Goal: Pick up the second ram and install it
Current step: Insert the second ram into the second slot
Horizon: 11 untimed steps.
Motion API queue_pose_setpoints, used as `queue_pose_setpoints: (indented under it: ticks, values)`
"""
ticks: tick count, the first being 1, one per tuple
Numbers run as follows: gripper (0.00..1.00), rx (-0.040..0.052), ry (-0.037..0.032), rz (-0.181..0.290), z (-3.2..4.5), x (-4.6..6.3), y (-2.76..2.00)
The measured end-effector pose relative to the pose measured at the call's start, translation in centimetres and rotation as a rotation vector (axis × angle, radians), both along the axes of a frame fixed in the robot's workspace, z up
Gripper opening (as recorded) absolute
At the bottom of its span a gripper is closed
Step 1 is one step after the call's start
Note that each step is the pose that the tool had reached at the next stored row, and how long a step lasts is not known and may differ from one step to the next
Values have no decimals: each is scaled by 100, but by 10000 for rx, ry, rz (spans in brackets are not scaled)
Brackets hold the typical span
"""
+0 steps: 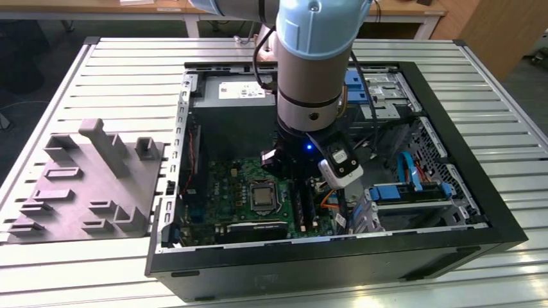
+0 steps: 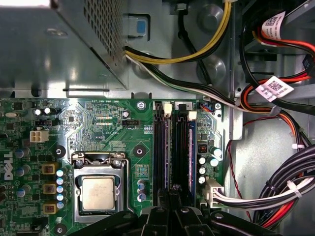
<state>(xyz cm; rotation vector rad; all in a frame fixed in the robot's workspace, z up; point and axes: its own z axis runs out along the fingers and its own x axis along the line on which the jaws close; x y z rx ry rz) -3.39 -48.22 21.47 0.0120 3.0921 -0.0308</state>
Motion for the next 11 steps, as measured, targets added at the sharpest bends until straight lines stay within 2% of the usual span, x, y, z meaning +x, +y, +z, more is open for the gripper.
queue_pose_setpoints:
  ticks: [11]
  values:
    - [11,2,-1,0,7,0,0]
